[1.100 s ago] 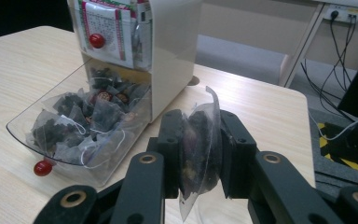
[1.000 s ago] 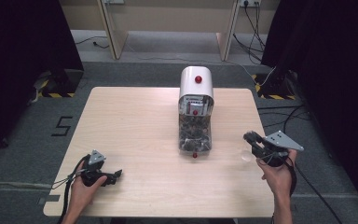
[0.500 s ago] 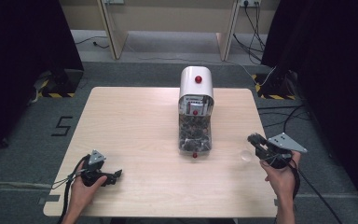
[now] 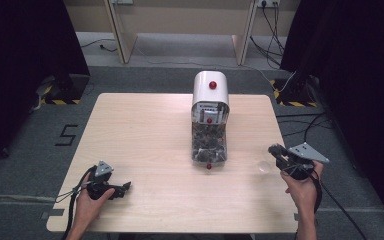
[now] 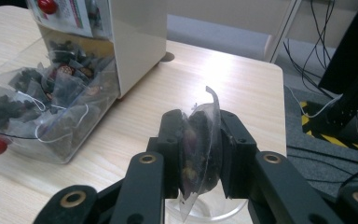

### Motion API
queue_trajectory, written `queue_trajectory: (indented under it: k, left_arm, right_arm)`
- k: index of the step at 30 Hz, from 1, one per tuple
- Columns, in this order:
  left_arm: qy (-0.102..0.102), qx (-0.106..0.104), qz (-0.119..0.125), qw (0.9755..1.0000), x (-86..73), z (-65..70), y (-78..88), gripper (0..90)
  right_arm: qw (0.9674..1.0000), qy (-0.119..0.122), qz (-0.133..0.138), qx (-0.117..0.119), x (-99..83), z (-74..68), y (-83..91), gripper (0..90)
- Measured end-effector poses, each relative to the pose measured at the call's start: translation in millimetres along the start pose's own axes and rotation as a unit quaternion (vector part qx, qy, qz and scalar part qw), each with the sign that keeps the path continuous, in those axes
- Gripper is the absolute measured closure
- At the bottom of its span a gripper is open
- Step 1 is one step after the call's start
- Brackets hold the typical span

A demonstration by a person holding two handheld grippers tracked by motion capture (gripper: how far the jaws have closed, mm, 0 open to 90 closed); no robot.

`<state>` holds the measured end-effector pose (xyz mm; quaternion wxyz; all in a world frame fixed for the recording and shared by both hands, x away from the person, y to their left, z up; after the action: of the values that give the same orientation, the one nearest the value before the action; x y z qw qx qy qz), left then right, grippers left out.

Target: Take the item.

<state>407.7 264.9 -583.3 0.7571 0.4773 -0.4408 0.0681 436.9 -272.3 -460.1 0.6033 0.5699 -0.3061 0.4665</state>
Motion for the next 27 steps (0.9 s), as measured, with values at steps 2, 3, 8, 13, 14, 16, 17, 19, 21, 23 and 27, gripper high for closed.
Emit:
queue_trajectory:
  k: [2, 3, 8, 13, 14, 16, 17, 19, 21, 23, 27]
  left_arm:
    - [0.0, 0.0, 0.0, 1.0, 0.0, 0.0, 0.0, 0.0]
    - [0.0, 0.0, 0.0, 1.0, 0.0, 0.0, 0.0, 0.0]
    - [0.0, 0.0, 0.0, 1.0, 0.0, 0.0, 0.0, 0.0]
    - [0.0, 0.0, 0.0, 1.0, 0.0, 0.0, 0.0, 0.0]
    - [0.0, 0.0, 0.0, 1.0, 0.0, 0.0, 0.0, 0.0]
    - [0.0, 0.0, 0.0, 1.0, 0.0, 0.0, 0.0, 0.0]
    - [0.0, 0.0, 0.0, 1.0, 0.0, 0.0, 0.0, 0.0]
    - [0.0, 0.0, 0.0, 1.0, 0.0, 0.0, 0.0, 0.0]
    - [0.0, 0.0, 0.0, 1.0, 0.0, 0.0, 0.0, 0.0]
    - [0.0, 0.0, 0.0, 1.0, 0.0, 0.0, 0.0, 0.0]
    - [0.0, 0.0, 0.0, 1.0, 0.0, 0.0, 0.0, 0.0]
  right_arm:
    - [1.0, -0.003, -0.005, 0.002, -2.9, 0.0, -2.9, 73.4]
    - [1.0, -0.001, -0.006, 0.001, -3.8, 0.2, -3.7, 73.4]
    - [0.9999, 0.0, -0.013, 0.002, -8.5, -0.5, -8.8, 73.4]
    - [0.9998, 0.001, -0.022, 0.002, -13.9, 0.9, -13.7, 73.1]
    - [0.9997, -0.001, -0.023, 0.002, -14.5, 1.0, -14.1, 73.0]
    - [0.9997, -0.001, -0.026, 0.004, -16.2, 1.4, -15.2, 72.8]
    - [0.9996, -0.003, -0.028, 0.005, -17.1, 0.9, -15.3, 72.7]
    - [0.9996, -0.001, -0.027, 0.006, -17.2, 0.9, -16.2, 72.5]
    - [0.9996, 0.0, -0.027, 0.007, -17.4, 0.2, -16.7, 72.3]
    - [0.9996, 0.001, -0.028, 0.008, -18.0, -0.5, -17.0, 72.0]
    - [0.9995, -0.004, -0.03, 0.009, -18.1, -1.0, -17.3, 71.0]
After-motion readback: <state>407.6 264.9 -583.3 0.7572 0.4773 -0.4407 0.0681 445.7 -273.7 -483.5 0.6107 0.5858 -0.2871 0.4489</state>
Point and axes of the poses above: each handheld gripper's, and its own axes: y roughly backward along the jaws, x roughly out of its top, z roughly to its right, the point moved 8 cm from there along -y, roughly forward along the jaws, and after that the axes turned 12 degrees about -x, right-handed, at the moved point
